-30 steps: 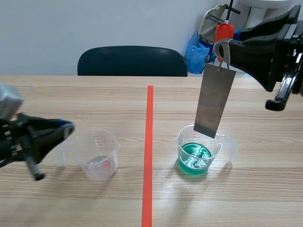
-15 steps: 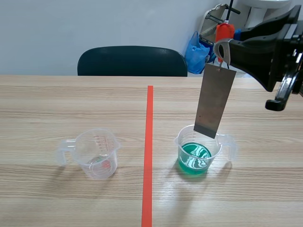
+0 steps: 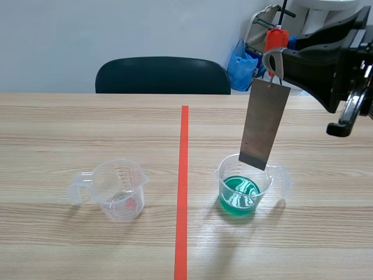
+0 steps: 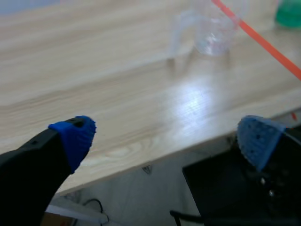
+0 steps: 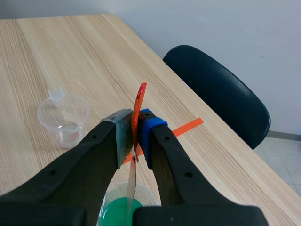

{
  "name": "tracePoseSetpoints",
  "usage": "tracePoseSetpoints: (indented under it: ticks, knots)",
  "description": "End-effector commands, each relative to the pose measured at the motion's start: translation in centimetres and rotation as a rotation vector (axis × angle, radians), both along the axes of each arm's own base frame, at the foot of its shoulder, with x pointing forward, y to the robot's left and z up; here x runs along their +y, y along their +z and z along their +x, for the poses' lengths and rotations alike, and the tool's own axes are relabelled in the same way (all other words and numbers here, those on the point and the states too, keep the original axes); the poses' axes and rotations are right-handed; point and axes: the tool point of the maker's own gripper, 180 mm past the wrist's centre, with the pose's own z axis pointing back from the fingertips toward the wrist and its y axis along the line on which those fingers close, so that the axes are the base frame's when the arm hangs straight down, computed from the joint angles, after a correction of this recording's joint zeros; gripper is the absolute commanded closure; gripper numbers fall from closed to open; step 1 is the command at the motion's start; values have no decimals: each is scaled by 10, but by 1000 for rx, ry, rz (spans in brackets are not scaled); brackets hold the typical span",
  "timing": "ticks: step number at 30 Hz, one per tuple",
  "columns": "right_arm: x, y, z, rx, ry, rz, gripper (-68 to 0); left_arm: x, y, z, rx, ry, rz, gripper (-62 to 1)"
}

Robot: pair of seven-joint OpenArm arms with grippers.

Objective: Do the redox reaction experiment

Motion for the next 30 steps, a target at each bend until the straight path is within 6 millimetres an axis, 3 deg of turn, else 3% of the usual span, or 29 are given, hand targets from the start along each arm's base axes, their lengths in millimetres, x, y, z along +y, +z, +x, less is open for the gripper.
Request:
tracePoseSetpoints:
  ticks: [1,30]
  knots:
    - [2,15,0,-42,9,26,-6,2,7,5,-30,14,-12,-623]
    - [2,15,0,-42,9,26,-6,7,9,6,-42,43,-19,-623]
